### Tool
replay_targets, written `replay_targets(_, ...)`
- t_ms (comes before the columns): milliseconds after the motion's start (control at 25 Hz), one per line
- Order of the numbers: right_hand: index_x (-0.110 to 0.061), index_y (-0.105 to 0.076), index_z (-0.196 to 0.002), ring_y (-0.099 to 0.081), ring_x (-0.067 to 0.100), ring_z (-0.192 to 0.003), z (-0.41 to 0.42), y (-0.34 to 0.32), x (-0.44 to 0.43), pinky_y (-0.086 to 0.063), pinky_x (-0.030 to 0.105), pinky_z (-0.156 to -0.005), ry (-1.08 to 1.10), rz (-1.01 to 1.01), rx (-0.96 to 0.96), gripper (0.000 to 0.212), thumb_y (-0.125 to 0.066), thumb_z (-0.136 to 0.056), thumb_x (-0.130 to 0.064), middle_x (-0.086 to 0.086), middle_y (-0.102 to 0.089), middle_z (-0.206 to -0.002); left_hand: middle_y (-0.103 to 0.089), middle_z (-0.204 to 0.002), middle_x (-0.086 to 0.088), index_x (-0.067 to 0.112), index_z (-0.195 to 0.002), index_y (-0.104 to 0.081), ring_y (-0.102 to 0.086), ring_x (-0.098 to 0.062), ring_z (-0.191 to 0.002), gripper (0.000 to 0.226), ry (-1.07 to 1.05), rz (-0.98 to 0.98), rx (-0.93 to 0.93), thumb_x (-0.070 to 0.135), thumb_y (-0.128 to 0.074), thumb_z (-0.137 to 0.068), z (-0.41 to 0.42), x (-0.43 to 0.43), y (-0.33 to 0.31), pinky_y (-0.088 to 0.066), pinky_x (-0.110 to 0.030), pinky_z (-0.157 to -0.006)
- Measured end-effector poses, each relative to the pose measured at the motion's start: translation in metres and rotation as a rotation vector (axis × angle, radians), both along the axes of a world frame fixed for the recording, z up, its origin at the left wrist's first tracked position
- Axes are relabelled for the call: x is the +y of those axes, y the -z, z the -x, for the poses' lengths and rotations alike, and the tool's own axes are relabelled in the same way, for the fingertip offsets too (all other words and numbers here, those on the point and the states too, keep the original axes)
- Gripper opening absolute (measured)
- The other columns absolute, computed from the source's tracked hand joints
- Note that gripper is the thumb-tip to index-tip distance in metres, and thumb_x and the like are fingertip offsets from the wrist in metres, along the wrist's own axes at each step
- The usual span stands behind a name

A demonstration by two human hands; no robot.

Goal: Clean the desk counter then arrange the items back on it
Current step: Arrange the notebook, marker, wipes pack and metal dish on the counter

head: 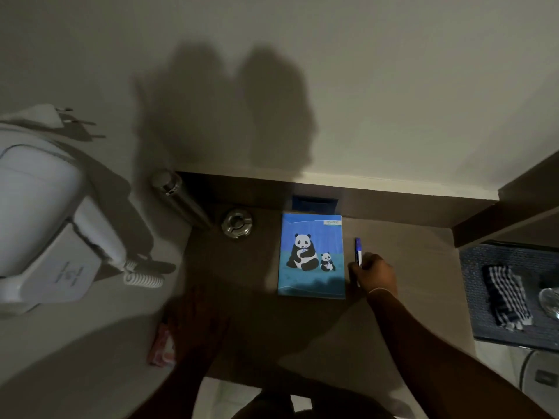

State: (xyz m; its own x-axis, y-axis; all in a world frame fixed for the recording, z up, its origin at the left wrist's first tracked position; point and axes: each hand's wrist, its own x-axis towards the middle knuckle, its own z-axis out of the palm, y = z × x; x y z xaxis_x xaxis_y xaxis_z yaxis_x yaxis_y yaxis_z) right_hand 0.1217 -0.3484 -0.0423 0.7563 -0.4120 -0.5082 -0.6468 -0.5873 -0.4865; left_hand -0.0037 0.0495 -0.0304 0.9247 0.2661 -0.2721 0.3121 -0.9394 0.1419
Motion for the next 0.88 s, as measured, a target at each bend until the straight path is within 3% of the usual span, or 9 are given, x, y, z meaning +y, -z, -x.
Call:
replay_targets(160,-0.015,-0.066,-0.1,-0.066,0.03,-0.09,0.007,0.002,-0.001,-0.05,0.038,-0.081,0.063,0.038,-0.064,0.037,-0.067,-0.095,-0.051,0.011,-0.071,-0.099,-0.017,-0.166,-0.014,0.018,-0.159,-0.01,-0.026,-0.036,-0.15,0.126,-0.215,-0.005,0.231,0.09,-0.052,-0.066,0.048,0.042,-0.001,-0.029,-0.06,-0.118)
replay_targets(240,-0.014,-0.066,-0.108,-0.063,0.03,-0.09,0.014,0.003,-0.002,-0.049,0.039,-0.081,0.078,0.082,-0.067,0.042,-0.061,-0.098,-0.054,0.013,-0.069,-0.106,-0.006,-0.169,-0.011,0.024,-0.161,-0.007,-0.02,-0.035,-0.153,0.129,-0.201,0.042,0.325,0.092,-0.053,-0.062,0.058,0.05,-0.005,-0.033,-0.053,-0.119)
replay_targets(360,-0.016,-0.064,-0.107,-0.062,0.028,-0.087,0.03,0.005,-0.001,-0.052,0.04,-0.079,0.024,0.13,-0.084,0.042,-0.053,-0.101,-0.055,0.013,-0.067,-0.106,-0.004,-0.168,-0.012,0.035,-0.159,-0.013,-0.021,-0.036,-0.152,0.122,-0.137,-0.008,0.348,0.093,-0.032,-0.054,0.058,0.056,-0.01,-0.034,-0.049,-0.119)
replay_targets(520,-0.017,-0.063,-0.107,-0.064,0.023,-0.086,0.058,-0.003,0.019,-0.056,0.041,-0.078,-0.084,0.07,-0.171,0.031,-0.051,-0.106,-0.046,0.01,-0.066,-0.105,-0.007,-0.166,-0.017,0.035,-0.16,-0.01,-0.019,-0.042,-0.151,0.115,-0.212,0.037,0.361,0.083,-0.062,-0.069,0.052,0.048,-0.007,-0.029,-0.054,-0.121)
replay_targets(640,-0.015,-0.065,-0.119,-0.068,0.023,-0.105,0.083,-0.014,0.057,-0.058,0.043,-0.092,-0.212,-0.194,-0.109,0.023,-0.055,-0.107,-0.032,0.008,-0.069,-0.118,-0.014,-0.164,-0.02,0.025,-0.16,-0.006,-0.025,-0.043,-0.148,0.128,-0.298,0.143,0.365,0.08,-0.072,-0.064,0.034,0.017,-0.011,-0.03,-0.058,-0.119)
replay_targets(760,-0.012,-0.069,-0.127,-0.067,0.025,-0.12,0.101,-0.022,0.108,-0.055,0.045,-0.108,-0.415,-0.507,0.106,0.029,-0.058,-0.108,-0.031,0.01,-0.07,-0.129,-0.034,-0.155,-0.013,0.026,-0.155,-0.026,-0.04,-0.035,-0.138,0.113,-0.214,0.315,0.178,0.068,-0.08,-0.065,0.012,-0.048,-0.016,-0.04,-0.054,-0.112)
replay_targets(880,-0.02,-0.063,-0.137,-0.07,0.023,-0.119,0.117,-0.029,0.13,-0.06,0.038,-0.101,-0.133,-0.892,0.278,0.034,-0.063,-0.105,-0.032,0.006,-0.071,-0.13,-0.027,-0.155,-0.009,0.035,-0.154,-0.025,-0.034,-0.032,-0.139,0.1,-0.143,0.468,0.225,0.053,-0.079,-0.072,-0.009,-0.118,-0.02,-0.039,-0.05,-0.114)
